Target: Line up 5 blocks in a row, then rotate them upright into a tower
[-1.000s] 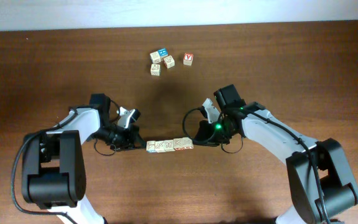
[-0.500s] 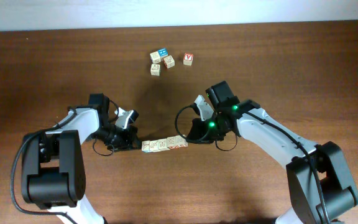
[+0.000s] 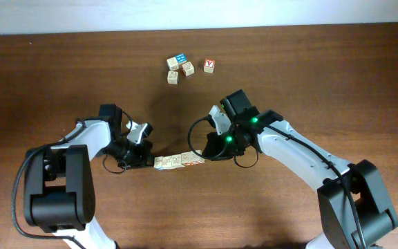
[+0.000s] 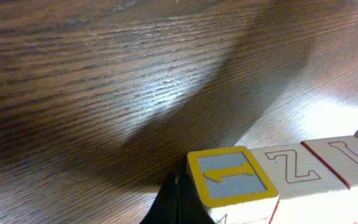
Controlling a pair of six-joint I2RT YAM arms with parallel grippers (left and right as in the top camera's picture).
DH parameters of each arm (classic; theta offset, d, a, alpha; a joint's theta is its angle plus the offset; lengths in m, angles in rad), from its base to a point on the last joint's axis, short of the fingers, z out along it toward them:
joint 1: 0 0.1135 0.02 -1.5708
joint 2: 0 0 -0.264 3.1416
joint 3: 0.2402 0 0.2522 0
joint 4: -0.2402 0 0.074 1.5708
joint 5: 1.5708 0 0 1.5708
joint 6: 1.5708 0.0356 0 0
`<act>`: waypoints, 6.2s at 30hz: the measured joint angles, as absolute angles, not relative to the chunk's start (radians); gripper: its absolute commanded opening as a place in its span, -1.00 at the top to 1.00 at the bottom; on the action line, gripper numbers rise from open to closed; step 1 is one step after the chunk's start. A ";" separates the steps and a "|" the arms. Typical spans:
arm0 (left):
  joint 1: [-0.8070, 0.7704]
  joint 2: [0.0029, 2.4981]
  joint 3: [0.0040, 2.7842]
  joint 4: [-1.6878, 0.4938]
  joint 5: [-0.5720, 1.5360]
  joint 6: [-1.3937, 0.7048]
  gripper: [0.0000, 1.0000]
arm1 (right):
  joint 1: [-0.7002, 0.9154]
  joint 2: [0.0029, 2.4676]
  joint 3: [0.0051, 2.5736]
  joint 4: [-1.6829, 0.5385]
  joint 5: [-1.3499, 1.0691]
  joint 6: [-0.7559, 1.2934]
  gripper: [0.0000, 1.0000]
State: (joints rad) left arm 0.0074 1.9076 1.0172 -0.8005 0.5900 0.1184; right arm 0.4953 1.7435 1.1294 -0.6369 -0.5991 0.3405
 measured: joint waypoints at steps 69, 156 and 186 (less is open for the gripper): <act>-0.195 1.891 1.103 -0.492 0.191 -0.140 0.81 | 0.458 1.915 1.129 -0.402 -0.274 0.554 0.82; -0.105 1.959 1.259 -0.730 0.438 0.109 1.00 | 0.347 1.929 1.103 -0.369 -0.519 0.490 0.92; -0.095 1.959 1.259 -0.730 0.419 0.109 1.00 | 0.366 1.931 1.105 -0.377 -0.583 0.469 0.92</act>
